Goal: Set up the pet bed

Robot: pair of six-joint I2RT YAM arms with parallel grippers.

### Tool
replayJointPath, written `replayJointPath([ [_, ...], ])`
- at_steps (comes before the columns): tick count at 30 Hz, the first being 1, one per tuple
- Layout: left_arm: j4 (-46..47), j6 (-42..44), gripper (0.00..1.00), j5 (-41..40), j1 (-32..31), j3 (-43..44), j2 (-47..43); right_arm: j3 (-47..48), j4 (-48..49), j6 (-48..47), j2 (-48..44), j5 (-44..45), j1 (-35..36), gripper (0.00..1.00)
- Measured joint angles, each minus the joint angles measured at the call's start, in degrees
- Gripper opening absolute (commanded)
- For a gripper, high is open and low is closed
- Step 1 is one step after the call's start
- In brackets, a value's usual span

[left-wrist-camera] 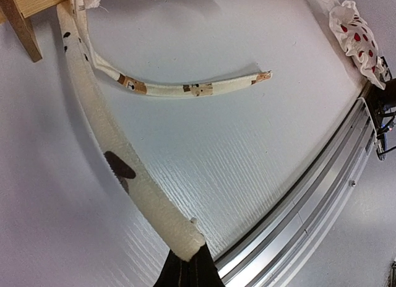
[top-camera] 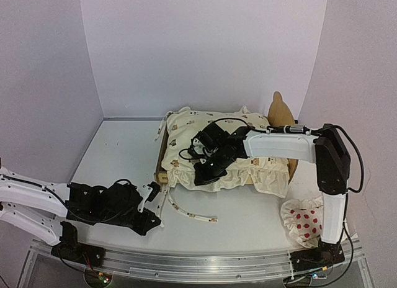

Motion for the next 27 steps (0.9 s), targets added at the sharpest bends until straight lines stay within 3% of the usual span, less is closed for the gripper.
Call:
replayJointPath([
  [9, 4.4, -1.7, 0.0, 2.7, 0.0, -2.1, 6.3, -11.1, 2.8, 0.9, -7.2, -1.1, 2.9, 0.22],
  [14, 6.9, -2.7, 0.0, 3.2, 0.0, -3.2, 9.2, -16.3, 5.8, 2.4, -7.5, -3.0, 4.7, 0.34],
  [27, 7.3, -2.8, 0.0, 3.2, 0.0, -3.3, 7.6, -14.9, 11.1, 2.4, 0.0, -5.0, 8.9, 0.44],
])
